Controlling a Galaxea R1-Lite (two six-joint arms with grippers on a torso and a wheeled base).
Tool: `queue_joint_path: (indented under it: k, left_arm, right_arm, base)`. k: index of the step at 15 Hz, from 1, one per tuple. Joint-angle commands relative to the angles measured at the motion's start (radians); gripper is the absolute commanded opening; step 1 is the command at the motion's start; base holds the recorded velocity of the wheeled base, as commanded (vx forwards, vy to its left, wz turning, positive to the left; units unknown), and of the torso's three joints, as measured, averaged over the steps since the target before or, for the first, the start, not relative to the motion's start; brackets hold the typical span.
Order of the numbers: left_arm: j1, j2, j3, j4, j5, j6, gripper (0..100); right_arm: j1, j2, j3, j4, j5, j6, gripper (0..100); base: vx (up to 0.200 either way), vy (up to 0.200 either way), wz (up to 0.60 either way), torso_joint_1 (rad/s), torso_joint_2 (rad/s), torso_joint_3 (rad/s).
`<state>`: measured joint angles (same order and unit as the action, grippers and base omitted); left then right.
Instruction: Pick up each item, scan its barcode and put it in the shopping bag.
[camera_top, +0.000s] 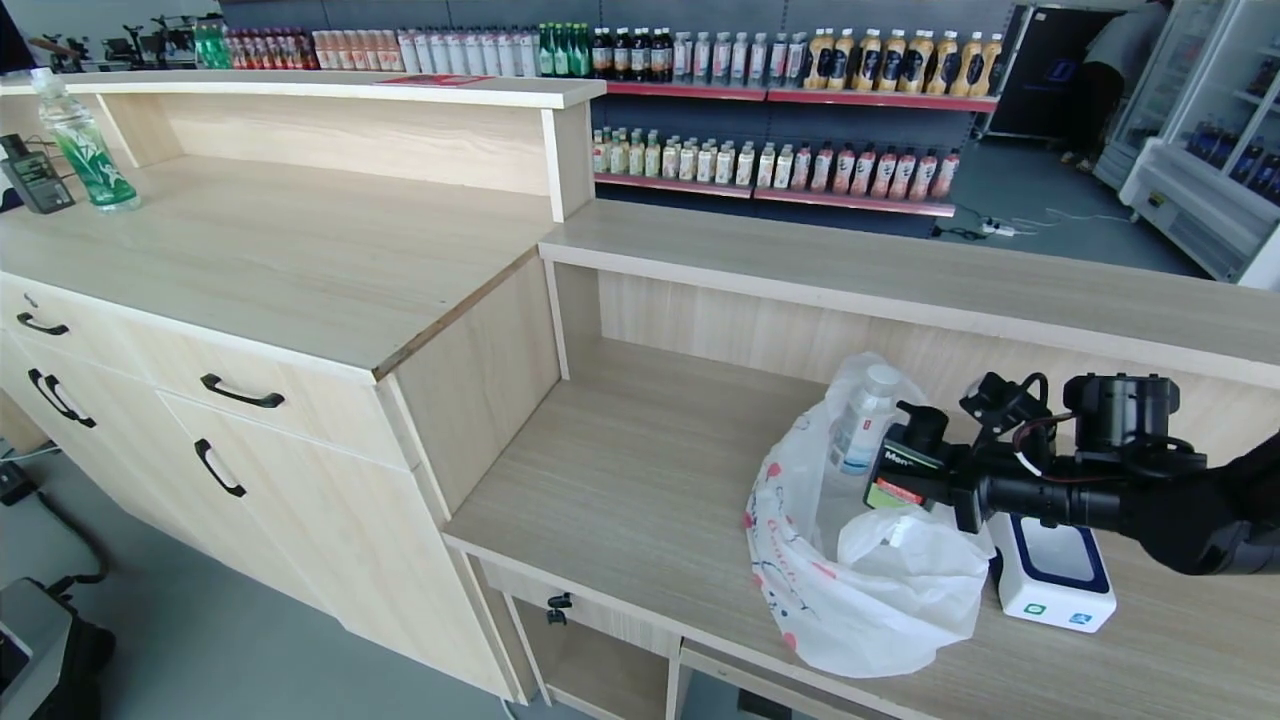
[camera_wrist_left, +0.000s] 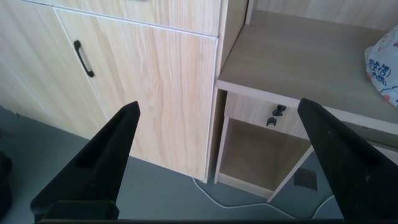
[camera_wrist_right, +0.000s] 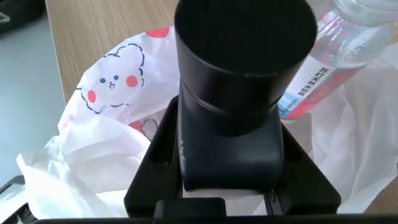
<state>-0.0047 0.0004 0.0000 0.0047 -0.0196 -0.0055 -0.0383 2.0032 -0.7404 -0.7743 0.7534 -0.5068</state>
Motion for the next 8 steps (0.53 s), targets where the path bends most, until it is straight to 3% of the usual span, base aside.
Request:
queue_joint_path:
  k: [1, 8]
  left_arm:
    - [0.0, 0.001, 0.0, 0.0, 0.0, -0.001, 100]
    - [0.0, 0.001, 0.0, 0.0, 0.0, -0.001, 100]
  right_arm:
    - [0.023, 0.08, -0.002, -0.037, 0.003, -0.019, 0]
    - [0.035, 0.166, 0.003, -0.062, 0.003, -0.185, 0]
  base:
    - [0.0, 0.0, 0.0, 0.0, 0.0, 0.0]
    - [0.0, 0.0, 0.0, 0.0, 0.0, 0.0]
